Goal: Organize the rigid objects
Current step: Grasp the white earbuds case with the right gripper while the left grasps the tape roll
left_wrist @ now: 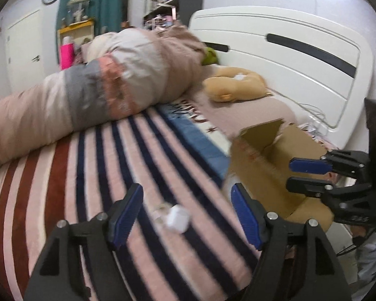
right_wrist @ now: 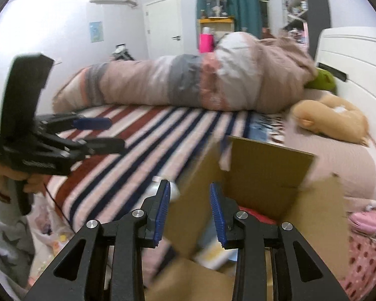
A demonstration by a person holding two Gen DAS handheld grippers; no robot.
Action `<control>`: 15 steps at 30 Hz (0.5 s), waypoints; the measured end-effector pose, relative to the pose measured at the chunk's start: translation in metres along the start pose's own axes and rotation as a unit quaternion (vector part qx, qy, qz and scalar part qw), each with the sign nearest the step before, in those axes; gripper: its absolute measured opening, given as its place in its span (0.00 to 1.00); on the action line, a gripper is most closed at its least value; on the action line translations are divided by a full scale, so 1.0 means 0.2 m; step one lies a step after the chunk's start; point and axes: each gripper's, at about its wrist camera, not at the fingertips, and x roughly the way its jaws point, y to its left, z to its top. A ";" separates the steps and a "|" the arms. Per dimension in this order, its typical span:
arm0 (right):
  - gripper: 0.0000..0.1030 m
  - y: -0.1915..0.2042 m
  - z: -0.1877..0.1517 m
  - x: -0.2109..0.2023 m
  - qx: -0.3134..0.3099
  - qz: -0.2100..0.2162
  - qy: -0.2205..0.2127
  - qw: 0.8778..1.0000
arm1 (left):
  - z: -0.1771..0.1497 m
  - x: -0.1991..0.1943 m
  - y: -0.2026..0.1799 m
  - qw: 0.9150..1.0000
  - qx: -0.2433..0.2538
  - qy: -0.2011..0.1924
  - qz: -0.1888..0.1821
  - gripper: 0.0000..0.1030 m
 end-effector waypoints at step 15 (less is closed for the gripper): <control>0.43 0.45 -0.06 0.70 -0.013 0.056 0.127 0.990 | -0.38 0.31 0.53 0.997 -0.044 0.064 -0.009 0.68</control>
